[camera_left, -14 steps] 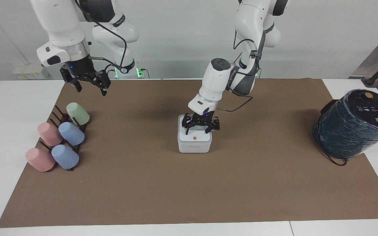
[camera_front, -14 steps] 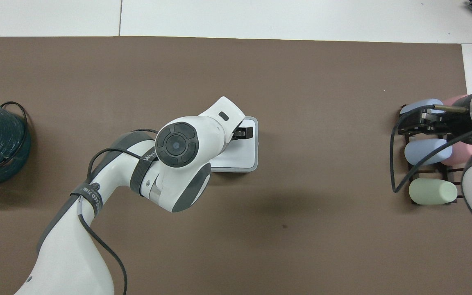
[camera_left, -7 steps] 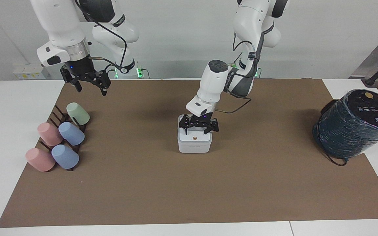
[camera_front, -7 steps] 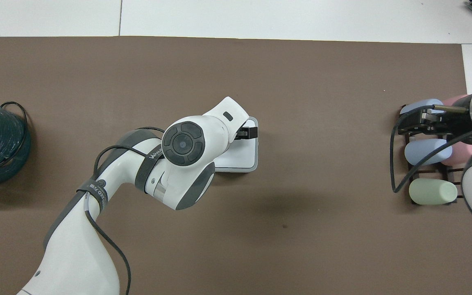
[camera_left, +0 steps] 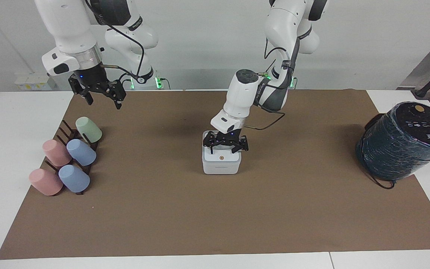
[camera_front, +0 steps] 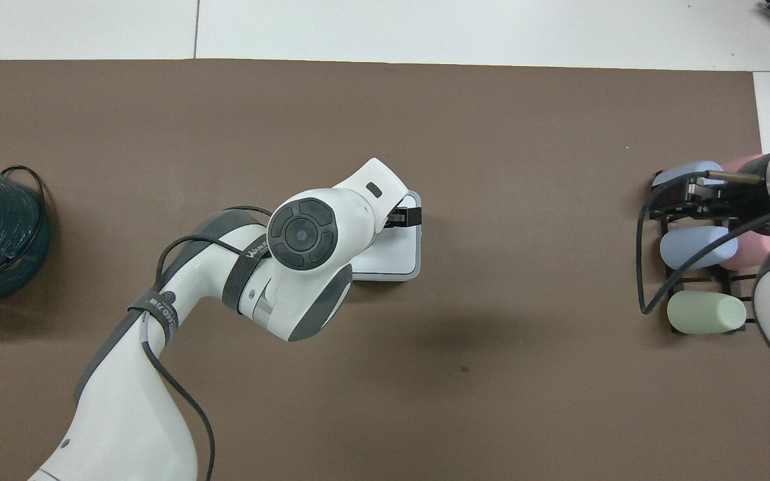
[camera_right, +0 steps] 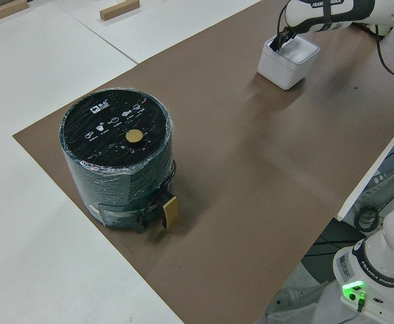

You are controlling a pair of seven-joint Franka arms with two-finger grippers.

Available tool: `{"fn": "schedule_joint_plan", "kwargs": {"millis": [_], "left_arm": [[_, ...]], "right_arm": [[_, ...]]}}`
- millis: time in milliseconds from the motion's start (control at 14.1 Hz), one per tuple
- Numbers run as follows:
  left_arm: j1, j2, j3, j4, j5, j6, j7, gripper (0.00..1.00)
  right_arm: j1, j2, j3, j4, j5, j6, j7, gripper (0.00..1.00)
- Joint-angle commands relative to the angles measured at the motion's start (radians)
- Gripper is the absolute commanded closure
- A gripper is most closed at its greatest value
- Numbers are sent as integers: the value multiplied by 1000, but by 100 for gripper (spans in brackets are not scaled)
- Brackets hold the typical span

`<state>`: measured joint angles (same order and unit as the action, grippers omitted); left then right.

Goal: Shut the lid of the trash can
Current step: 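Lift the left gripper up and away from the closed lid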

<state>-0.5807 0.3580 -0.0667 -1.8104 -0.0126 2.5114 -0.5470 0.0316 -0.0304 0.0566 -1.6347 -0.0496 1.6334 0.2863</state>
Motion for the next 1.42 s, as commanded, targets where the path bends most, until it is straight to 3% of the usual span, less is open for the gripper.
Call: {"fn": "schedule_joint_plan", "kwargs": {"millis": [0, 497, 994, 1349], "left_arm": [[-7, 61, 5, 95, 34, -96, 2, 0], [10, 50, 7, 160, 39, -207, 7, 0], [139, -37, 7, 204, 40, -367, 35, 0], [260, -93, 7, 203, 30, -486, 184, 0]], "right_arm": [[-15, -25, 6, -30, 7, 11, -24, 0], [-15, -26, 6, -28, 7, 11, -24, 0], [-15, -26, 6, -30, 7, 11, -24, 0], [-15, -26, 6, -30, 7, 11, -24, 0]]}}
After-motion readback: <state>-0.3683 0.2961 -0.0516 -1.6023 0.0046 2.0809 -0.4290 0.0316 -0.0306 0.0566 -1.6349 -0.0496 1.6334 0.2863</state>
